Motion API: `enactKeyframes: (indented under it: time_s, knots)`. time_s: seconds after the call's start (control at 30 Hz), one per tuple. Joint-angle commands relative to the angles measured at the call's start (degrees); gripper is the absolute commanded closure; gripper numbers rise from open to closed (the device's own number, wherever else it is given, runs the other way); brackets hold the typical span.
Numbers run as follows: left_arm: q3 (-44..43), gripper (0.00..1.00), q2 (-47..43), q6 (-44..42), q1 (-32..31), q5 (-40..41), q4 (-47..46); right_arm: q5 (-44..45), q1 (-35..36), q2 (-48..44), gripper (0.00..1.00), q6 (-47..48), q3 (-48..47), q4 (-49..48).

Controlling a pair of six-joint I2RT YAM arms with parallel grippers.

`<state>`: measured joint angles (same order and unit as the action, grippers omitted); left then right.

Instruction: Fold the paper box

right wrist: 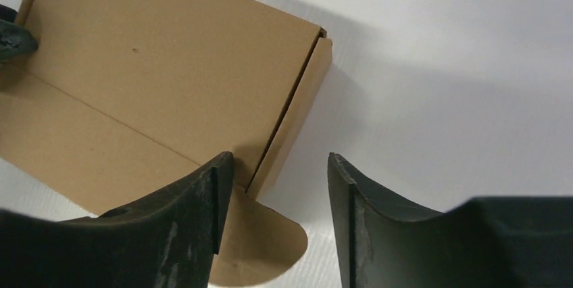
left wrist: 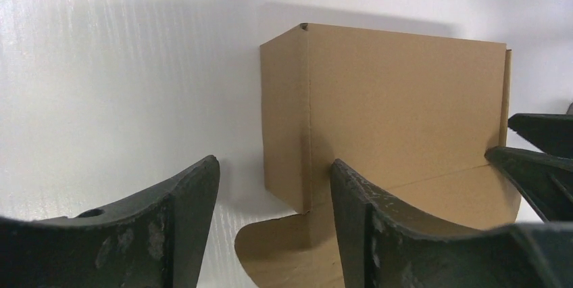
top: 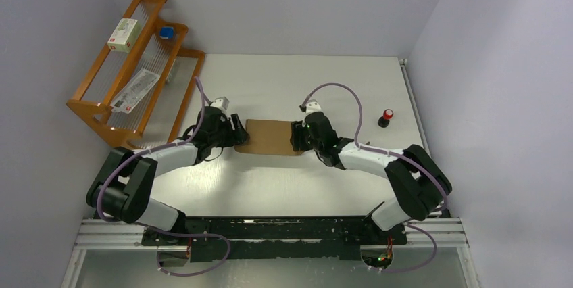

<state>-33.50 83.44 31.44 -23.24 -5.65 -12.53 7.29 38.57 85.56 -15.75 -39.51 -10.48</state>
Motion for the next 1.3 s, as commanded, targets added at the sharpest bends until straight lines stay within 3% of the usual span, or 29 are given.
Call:
enactKeyframes:
  time_s: [0.0, 0.17, 0.4, 0.63, 0.73, 0.9, 1.03, 1.13, 1.27]
  knots:
    - [-0.66, 0.36, 1.52, -1.38, -0.57, -1.70, -1.56, -3.74, -0.56, 1.79, 0.46, -5.15, 2.42, -3.25]
    - [-0.75, 0.40, 2.27, -1.56, -0.65, -1.38, -1.71, -6.88, -0.48, -0.71, 0.54, -7.37, 5.96, -4.28]
    - [-4.01, 0.39, 3.28, -1.62, -0.66, -0.52, -1.35, -10.11, 0.25, -7.02, 0.54, -9.63, 7.85, -1.96]
    - [-6.98, 0.34, 0.08, -0.43, -0.64, 3.88, 1.10, -2.33, 3.77, -13.99, 0.45, -1.88, 7.59, 4.12]
    - [-6.44, 0.28, -5.62, 2.26, -0.53, 5.52, 1.90, 3.12, 9.20, -15.89, 0.34, 3.95, 6.45, 4.99]
    - [-2.82, 0.17, -13.30, 7.11, -0.21, 9.12, 2.17, 13.46, 18.19, -12.69, 0.23, 14.31, 2.37, 6.94]
    - [1.48, 0.10, -17.27, 11.26, 1.17, 7.33, 1.96, 17.79, 20.30, -7.57, 0.19, 18.52, -1.98, 7.94]
    - [4.14, 0.09, -19.09, 12.54, 1.83, 6.19, 3.15, 16.10, 18.40, -4.54, 0.18, 19.04, -5.31, 7.49]
    - [7.39, 0.10, -22.09, 12.35, 2.05, 3.87, 4.09, 5.82, 10.98, -1.53, 0.20, 16.49, -9.52, 7.50]
